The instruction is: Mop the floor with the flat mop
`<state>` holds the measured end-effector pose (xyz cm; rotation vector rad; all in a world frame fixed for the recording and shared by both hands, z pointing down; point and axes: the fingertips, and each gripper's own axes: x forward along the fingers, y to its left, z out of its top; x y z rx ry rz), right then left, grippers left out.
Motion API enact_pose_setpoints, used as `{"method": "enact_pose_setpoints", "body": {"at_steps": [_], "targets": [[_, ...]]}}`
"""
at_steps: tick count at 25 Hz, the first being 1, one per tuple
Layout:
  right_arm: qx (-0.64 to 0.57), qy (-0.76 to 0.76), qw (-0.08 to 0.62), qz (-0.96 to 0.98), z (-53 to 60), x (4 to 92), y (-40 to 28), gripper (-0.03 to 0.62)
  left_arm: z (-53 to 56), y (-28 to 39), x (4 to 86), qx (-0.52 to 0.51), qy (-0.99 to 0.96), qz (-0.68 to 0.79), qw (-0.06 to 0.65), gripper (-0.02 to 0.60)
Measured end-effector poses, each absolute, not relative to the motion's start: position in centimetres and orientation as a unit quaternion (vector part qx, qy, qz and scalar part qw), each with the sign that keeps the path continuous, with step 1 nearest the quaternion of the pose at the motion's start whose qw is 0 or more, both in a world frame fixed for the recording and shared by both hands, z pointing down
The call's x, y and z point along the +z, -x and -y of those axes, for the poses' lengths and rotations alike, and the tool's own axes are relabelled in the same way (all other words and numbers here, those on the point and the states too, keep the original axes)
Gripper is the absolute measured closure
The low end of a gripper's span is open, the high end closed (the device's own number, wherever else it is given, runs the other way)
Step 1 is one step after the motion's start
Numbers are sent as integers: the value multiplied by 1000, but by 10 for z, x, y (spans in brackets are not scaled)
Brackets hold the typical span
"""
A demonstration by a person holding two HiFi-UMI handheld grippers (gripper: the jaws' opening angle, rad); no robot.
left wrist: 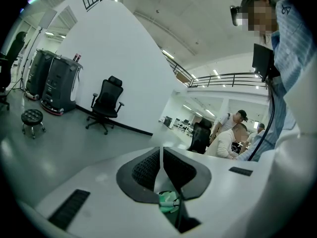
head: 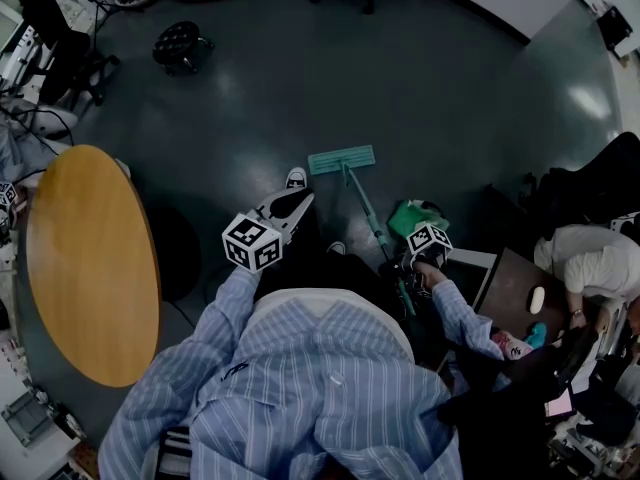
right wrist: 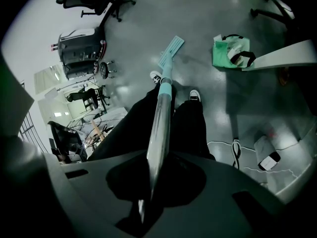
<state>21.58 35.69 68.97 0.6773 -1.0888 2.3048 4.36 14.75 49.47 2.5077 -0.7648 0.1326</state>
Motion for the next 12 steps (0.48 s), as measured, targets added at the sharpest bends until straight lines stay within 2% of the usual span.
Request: {"method": "enact_pose_setpoints", "body": {"at_steps": [12], "targets": [[836, -252, 266, 408, -284, 697, -201, 536, -92, -18, 501, 42, -913, 307, 267, 555]]}}
